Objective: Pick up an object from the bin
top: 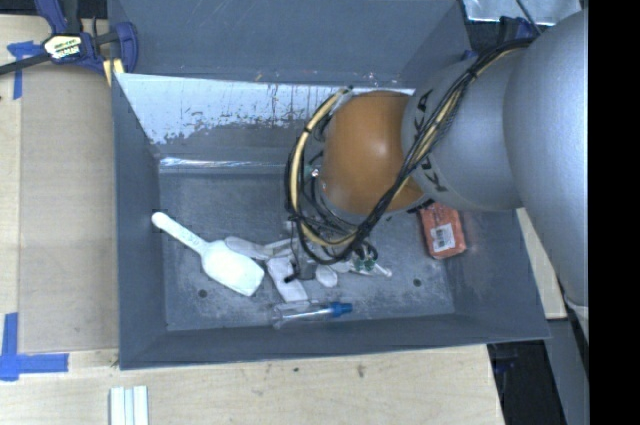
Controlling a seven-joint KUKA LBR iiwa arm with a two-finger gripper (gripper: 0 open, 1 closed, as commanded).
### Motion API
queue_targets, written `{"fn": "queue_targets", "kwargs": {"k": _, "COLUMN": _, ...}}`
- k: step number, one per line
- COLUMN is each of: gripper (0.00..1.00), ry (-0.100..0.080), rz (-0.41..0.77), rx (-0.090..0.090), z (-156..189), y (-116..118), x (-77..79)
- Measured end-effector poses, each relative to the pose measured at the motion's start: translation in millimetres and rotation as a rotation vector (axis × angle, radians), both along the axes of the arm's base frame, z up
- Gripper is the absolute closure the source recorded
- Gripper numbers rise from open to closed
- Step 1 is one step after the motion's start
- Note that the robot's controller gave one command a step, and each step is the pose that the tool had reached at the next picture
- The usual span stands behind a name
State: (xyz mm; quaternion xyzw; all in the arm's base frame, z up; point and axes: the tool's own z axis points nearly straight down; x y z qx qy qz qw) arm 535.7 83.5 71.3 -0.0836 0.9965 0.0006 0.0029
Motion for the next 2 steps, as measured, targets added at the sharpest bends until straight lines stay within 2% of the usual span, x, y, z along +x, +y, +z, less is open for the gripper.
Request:
{"fn": "queue_targets", "kwargs": {"k": 1, "gripper": 1.0, "ry": 0.0, "rz": 0.0, "rx": 0.0, "z": 0.0, "y": 0.0, "x": 0.0}}
{"fn": "queue_targets", "kwargs": {"k": 2, "gripper": 1.0, "ry": -0.005, "rz": 0.014, "rx": 0.0, "z": 187.6, "y": 19.5, "x": -11.9}}
